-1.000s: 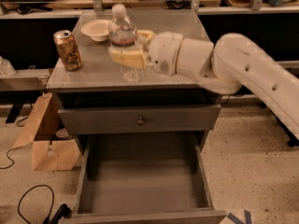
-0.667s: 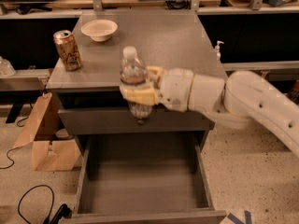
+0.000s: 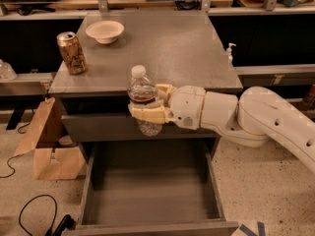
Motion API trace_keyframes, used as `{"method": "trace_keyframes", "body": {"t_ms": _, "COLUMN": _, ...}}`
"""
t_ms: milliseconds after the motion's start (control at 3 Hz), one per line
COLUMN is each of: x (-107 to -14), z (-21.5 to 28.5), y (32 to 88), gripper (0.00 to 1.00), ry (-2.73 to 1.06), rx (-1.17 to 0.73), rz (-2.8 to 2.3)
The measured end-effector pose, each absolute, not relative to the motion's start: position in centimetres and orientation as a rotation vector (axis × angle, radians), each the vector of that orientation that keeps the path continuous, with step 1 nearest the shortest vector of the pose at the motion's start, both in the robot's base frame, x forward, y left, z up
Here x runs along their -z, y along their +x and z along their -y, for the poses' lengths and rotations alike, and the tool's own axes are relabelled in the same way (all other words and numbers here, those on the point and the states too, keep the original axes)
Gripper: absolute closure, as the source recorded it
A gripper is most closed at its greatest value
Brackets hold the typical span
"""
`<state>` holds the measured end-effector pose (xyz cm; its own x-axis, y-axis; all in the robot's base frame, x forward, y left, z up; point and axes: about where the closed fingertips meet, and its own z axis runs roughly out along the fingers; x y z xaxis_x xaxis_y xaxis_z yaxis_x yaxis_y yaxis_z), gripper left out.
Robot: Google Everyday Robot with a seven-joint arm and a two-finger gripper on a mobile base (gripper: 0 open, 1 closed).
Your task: Place water bottle into middle drawer
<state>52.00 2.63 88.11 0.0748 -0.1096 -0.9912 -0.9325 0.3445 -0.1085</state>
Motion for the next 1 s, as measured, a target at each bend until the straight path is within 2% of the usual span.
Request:
{"method": "trace_keyframes", "body": {"t_ms": 333, "x": -84.3, "z": -3.9, "y": 52.9, "gripper": 1.00, "ry": -1.075, "rx": -0.906, "rz": -1.359}}
{"method": "trace_keyframes", "body": {"t_ms": 667, "x": -76.6, "z": -6.8, "y": 53.7, "gripper": 1.00, "ry": -1.125, "rx": -1.012, "rz": -1.354}}
{"method": "trace_keyframes", "body": {"t_ms": 1000, "x": -64.8, "z": -9.3, "y": 53.8, "gripper": 1.00, "ry": -1.177, "rx": -1.117, "rz": -1.343}}
